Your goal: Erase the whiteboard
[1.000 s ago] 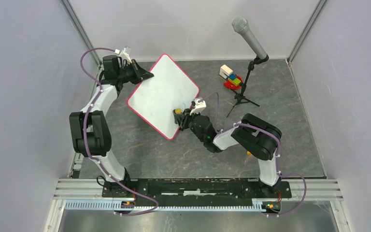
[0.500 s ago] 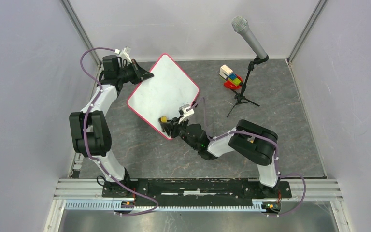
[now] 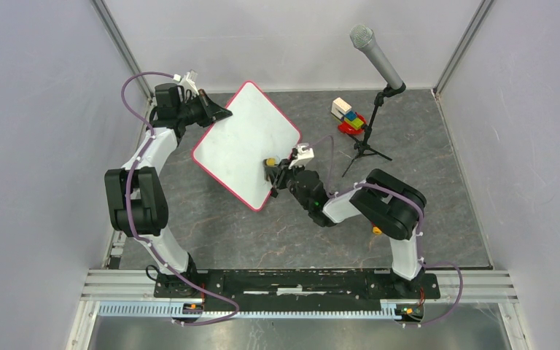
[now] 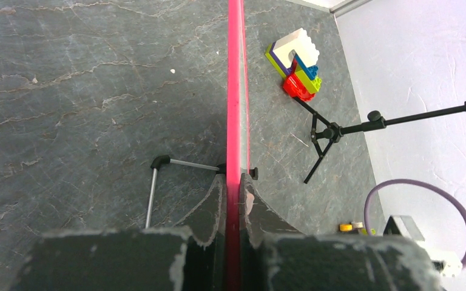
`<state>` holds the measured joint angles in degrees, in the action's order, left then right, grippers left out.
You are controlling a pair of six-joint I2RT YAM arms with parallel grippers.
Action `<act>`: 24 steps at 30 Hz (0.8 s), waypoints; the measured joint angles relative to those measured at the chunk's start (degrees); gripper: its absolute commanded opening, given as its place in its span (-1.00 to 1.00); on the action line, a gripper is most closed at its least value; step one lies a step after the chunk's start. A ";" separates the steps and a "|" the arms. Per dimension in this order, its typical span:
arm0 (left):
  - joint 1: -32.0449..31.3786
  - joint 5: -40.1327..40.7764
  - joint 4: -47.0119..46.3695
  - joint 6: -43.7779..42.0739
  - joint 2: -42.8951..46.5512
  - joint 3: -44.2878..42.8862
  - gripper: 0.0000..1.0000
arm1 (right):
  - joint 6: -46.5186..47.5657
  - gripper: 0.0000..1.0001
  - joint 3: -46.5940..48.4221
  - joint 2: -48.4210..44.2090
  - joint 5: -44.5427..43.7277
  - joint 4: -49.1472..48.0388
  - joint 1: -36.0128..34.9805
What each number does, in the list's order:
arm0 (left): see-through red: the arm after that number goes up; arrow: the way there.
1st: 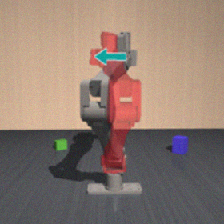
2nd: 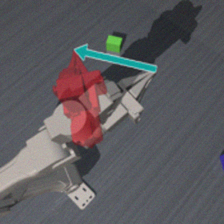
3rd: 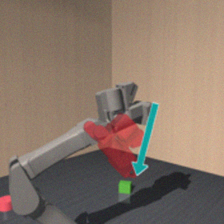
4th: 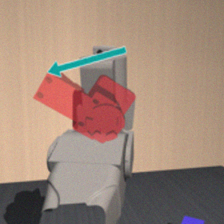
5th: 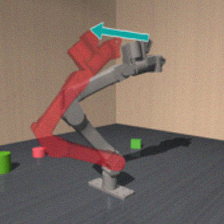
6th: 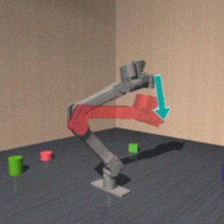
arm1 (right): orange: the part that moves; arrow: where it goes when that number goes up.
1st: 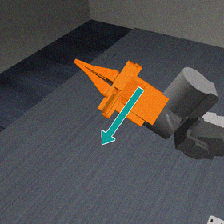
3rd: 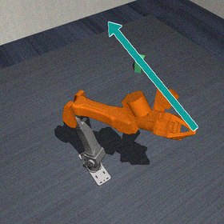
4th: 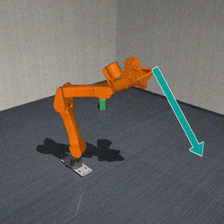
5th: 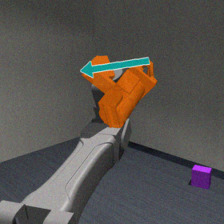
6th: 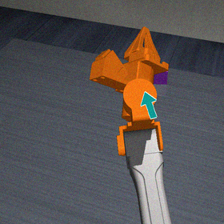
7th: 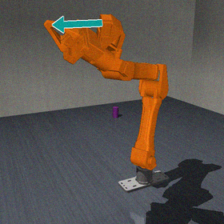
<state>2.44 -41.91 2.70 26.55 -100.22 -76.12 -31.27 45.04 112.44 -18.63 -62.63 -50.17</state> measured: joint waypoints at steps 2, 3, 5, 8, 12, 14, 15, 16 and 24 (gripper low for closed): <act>0.00 0.02 0.00 0.00 0.00 0.02 -0.95 | 0.11 -0.65 1.16 0.44 0.15 1.11 -1.86; 0.00 0.00 -0.02 -0.02 0.00 0.02 -0.95 | 0.42 -0.62 2.58 1.07 0.35 1.57 -3.19; 0.04 -0.22 -0.26 -0.09 0.00 0.02 -0.95 | 1.25 -0.43 4.76 1.77 0.37 2.54 -5.22; 0.09 -0.31 -0.26 -0.09 0.00 0.02 -0.95 | 2.21 0.17 5.75 1.42 0.44 3.13 -6.47; 0.07 -0.13 0.02 -0.02 0.00 0.02 -0.95 | 3.65 0.63 5.70 -1.07 1.09 7.41 -6.40; 0.04 -0.11 0.04 0.00 0.04 0.02 -0.95 | 5.14 0.69 5.70 -3.61 2.23 10.67 -5.92; 0.04 -0.11 0.07 0.00 0.09 0.02 -0.96 | 5.81 0.68 5.70 -5.11 2.84 11.93 -5.70; 0.04 -0.11 0.07 0.00 0.09 0.02 -0.95 | 6.25 0.65 5.64 -6.54 3.43 12.85 -5.44; 0.04 -0.11 -0.07 0.50 0.22 0.22 -0.95 | 9.66 0.26 2.78 -16.57 6.97 15.34 -1.44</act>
<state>2.48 -42.02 2.63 27.05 -100.01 -75.90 -21.61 47.81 95.88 -11.66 -47.29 -51.62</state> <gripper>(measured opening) 0.081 0.669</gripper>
